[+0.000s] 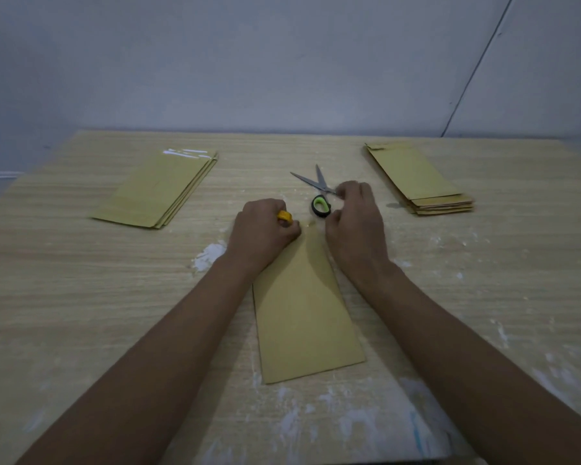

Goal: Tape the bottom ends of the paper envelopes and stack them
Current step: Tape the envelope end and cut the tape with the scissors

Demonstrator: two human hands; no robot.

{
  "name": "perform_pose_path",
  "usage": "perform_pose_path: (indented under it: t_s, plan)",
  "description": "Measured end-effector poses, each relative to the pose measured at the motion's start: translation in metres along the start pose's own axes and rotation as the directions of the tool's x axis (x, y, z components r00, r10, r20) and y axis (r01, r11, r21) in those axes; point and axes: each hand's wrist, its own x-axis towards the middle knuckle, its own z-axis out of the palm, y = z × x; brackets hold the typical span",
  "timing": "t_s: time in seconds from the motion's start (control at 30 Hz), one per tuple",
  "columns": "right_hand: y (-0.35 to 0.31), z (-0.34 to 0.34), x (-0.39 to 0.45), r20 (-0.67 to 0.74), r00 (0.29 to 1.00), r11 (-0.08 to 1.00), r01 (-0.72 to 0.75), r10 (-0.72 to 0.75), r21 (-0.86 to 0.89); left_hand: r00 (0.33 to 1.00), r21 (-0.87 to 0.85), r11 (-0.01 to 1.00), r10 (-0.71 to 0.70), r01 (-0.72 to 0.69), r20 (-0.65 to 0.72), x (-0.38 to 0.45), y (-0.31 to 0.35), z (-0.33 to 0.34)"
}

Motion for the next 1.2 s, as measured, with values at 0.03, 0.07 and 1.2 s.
perform_pose_path:
  t_s: [0.03, 0.07, 1.2]
  plan:
    - [-0.001, -0.001, -0.004, 0.068, 0.994, 0.997, 0.080, -0.082, 0.023, 1.000, -0.002, 1.000, 0.000, 0.000, 0.003, 0.000, 0.000, 0.000]
    - [-0.004, -0.001, -0.009, 0.182, 0.973, 0.990, 0.135, -0.140, 0.041, 1.000, -0.010, 1.000, 0.002, -0.002, 0.005, 0.000, 0.001, 0.000]
    - [-0.041, 0.005, -0.029, 0.536, 0.837, 0.941, 0.263, -0.113, -0.212, 0.998, -0.006, 0.998, -0.069, 0.069, -0.003, -0.013, -0.026, -0.042]
